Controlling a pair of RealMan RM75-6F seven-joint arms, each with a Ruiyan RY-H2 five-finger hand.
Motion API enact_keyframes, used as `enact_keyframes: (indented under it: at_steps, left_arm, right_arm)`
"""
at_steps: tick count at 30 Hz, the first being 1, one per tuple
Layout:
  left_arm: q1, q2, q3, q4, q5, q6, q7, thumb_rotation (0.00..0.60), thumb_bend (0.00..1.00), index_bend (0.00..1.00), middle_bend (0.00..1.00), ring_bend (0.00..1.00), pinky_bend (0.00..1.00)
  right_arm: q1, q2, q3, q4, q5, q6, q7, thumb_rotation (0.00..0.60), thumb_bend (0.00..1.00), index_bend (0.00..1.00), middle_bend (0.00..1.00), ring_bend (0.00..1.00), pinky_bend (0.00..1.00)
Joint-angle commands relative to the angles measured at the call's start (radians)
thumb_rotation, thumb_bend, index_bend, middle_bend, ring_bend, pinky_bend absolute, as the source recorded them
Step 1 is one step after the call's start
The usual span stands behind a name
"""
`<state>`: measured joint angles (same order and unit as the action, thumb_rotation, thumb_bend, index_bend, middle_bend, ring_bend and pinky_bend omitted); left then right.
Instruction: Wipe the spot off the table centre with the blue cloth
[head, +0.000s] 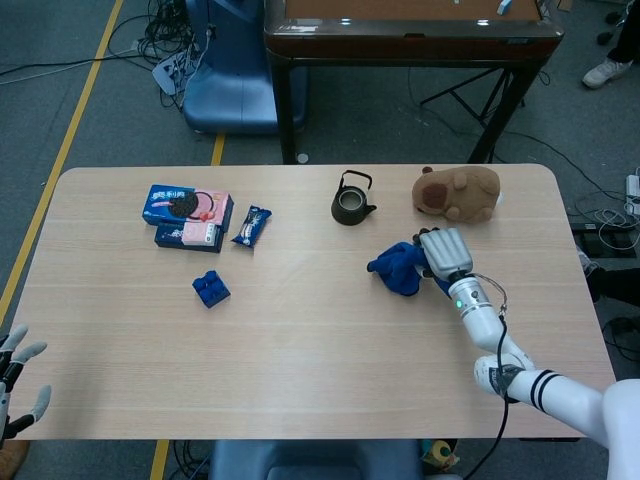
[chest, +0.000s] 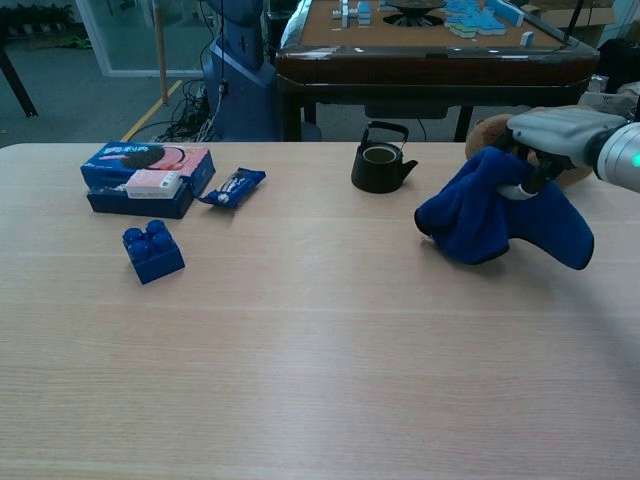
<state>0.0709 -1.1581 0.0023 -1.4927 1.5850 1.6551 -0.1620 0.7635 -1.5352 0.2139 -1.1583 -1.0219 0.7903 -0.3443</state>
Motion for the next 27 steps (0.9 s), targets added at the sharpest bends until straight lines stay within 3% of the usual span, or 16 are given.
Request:
enact_keyframes:
  at_steps: [1, 7, 14, 21, 27]
  left_arm:
    - [0.000, 0.000, 0.000, -0.001, -0.001, 0.000, 0.001, 0.600, 0.36, 0.23, 0.05, 0.04, 0.05]
    - [-0.001, 0.000, 0.001, -0.002, -0.001, -0.003, 0.003, 0.600, 0.36, 0.23, 0.05, 0.04, 0.05]
    - [-0.001, 0.003, -0.001, -0.004, -0.002, -0.002, 0.002, 0.600, 0.36, 0.23, 0.05, 0.04, 0.05]
    - [-0.010, 0.002, -0.001, -0.008, -0.001, -0.014, 0.012, 0.600, 0.36, 0.23, 0.05, 0.04, 0.05]
    - [-0.021, 0.002, 0.000, -0.019, 0.007, -0.025, 0.028, 0.600, 0.36, 0.23, 0.05, 0.04, 0.05]
  right_arm:
    - [-0.012, 0.025, -0.003, -0.042, -0.017, 0.031, 0.009, 0.600, 0.21, 0.00, 0.02, 0.03, 0.17]
    - [-0.046, 0.087, -0.015, -0.136, -0.073, 0.102, 0.035, 0.600, 0.15, 0.00, 0.02, 0.02, 0.15]
    - [-0.137, 0.173, -0.052, -0.269, -0.125, 0.232, 0.043, 0.600, 0.15, 0.00, 0.10, 0.02, 0.15]
    - [-0.259, 0.283, -0.112, -0.415, -0.154, 0.364, 0.024, 0.600, 0.15, 0.00, 0.14, 0.04, 0.15]
    - [-0.370, 0.340, -0.167, -0.478, -0.213, 0.487, 0.051, 0.600, 0.15, 0.00, 0.15, 0.04, 0.15]
